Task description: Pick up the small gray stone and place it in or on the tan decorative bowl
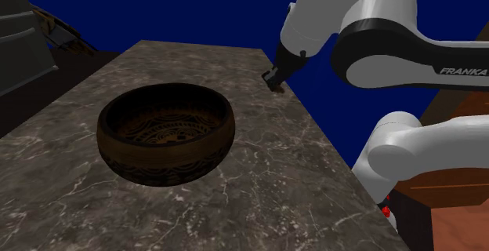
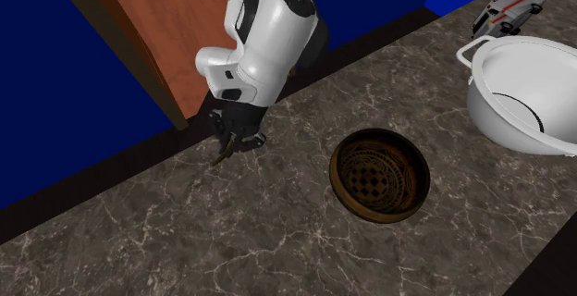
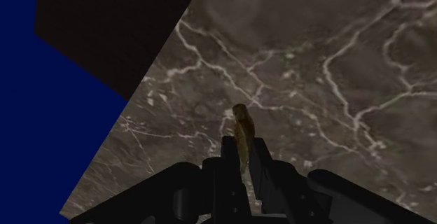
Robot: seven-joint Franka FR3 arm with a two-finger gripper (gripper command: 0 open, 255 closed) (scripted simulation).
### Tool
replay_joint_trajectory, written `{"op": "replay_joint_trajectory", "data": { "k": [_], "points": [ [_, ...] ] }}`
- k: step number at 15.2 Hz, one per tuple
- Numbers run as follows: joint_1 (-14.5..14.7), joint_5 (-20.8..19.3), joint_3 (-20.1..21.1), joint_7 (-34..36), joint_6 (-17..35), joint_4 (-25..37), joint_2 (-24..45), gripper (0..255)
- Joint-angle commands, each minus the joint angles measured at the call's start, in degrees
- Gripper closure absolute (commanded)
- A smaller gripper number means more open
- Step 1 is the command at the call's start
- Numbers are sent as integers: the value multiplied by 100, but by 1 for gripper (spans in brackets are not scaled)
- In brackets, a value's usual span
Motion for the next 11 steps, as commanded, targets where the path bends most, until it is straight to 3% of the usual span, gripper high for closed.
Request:
{"op": "replay_joint_trajectory", "data": {
  "k": [1, 11],
  "points": [
    [-25, -20, -32, -41, -109, 139, 22, 255],
    [-176, -143, -216, -289, -700, 956, 189, 255]
  ]
}}
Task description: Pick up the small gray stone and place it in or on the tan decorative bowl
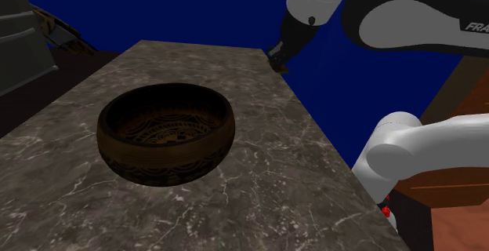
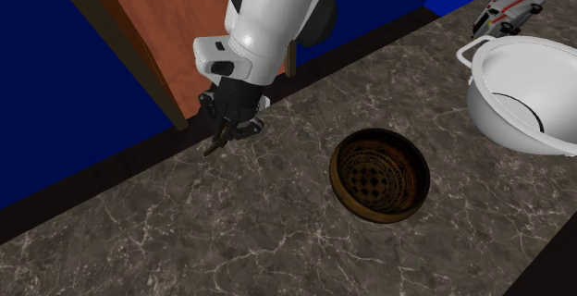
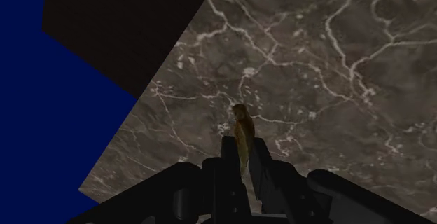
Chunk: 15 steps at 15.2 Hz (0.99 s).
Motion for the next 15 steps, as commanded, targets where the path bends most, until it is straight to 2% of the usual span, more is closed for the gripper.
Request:
{"op": "replay_joint_trajectory", "data": {
  "k": [1, 15],
  "points": [
    [-31, -19, -21, -38, -116, 170, 46, 255],
    [-272, -176, -172, -347, -925, 1461, 457, 255]
  ]
}}
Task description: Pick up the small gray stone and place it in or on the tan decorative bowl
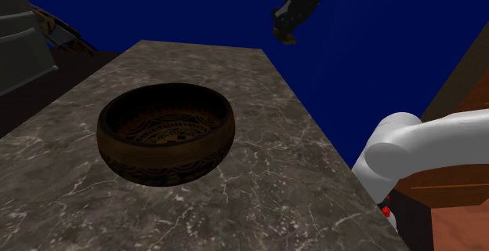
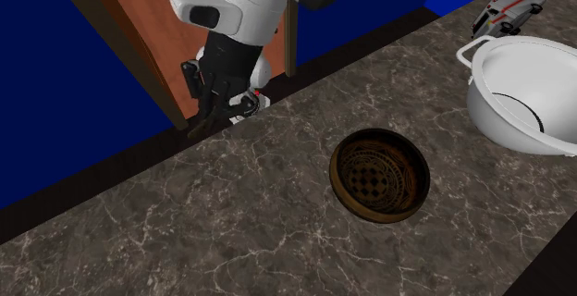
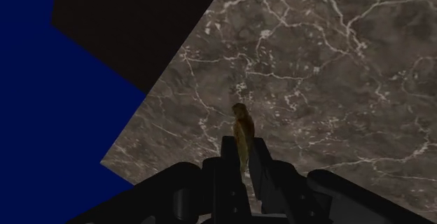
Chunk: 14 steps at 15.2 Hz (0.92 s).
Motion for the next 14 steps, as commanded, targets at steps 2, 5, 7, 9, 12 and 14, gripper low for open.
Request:
{"op": "replay_joint_trajectory", "data": {
  "k": [2, 5, 7, 9, 12, 14],
  "points": [
    [-56, -30, -12, -60, -198, 321, 111, 255],
    [-109, 59, 291, 178, -334, 590, 273, 255],
    [-181, 138, 606, 422, -460, 865, 445, 255],
    [-280, 203, 936, 668, -589, 1167, 634, 255],
    [-483, 267, 1469, 1044, -792, 1672, 949, 255],
    [-664, 283, 1865, 1303, -936, 2047, 1182, 255]
  ]
}}
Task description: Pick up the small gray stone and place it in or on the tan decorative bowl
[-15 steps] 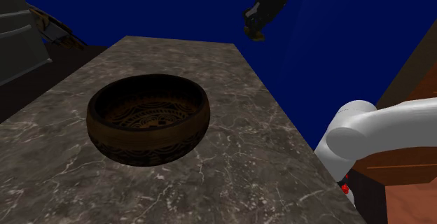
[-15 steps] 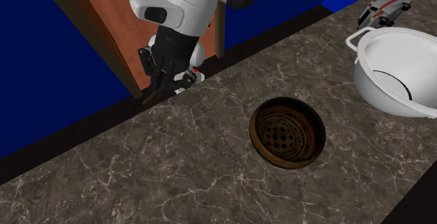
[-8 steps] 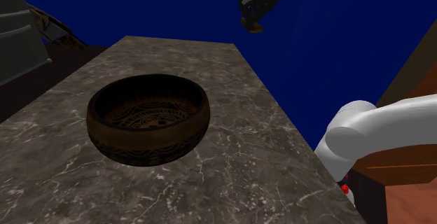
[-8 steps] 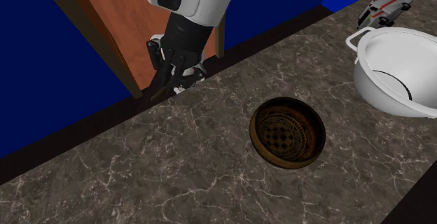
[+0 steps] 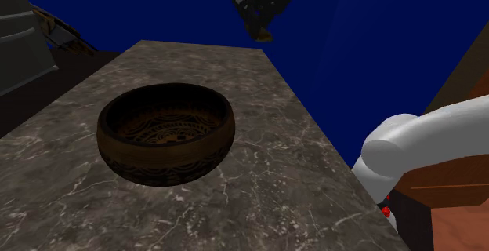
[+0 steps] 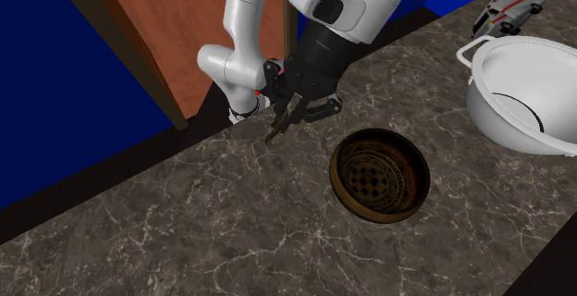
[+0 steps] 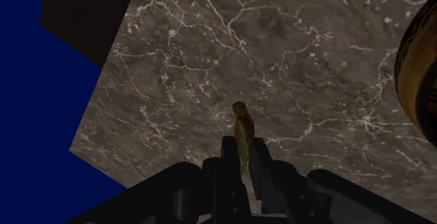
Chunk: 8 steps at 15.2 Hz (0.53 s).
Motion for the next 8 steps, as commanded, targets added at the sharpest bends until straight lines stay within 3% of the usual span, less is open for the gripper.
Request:
{"op": "replay_joint_trajectory", "data": {
  "k": [1, 5, 8],
  "points": [
    [-215, 1, 417, 263, -151, 420, 266, 255],
    [-815, -70, 1449, 809, -490, 1316, 798, 255],
    [-1586, -175, 2533, 1208, -796, 2114, 1188, 255]
  ]
}}
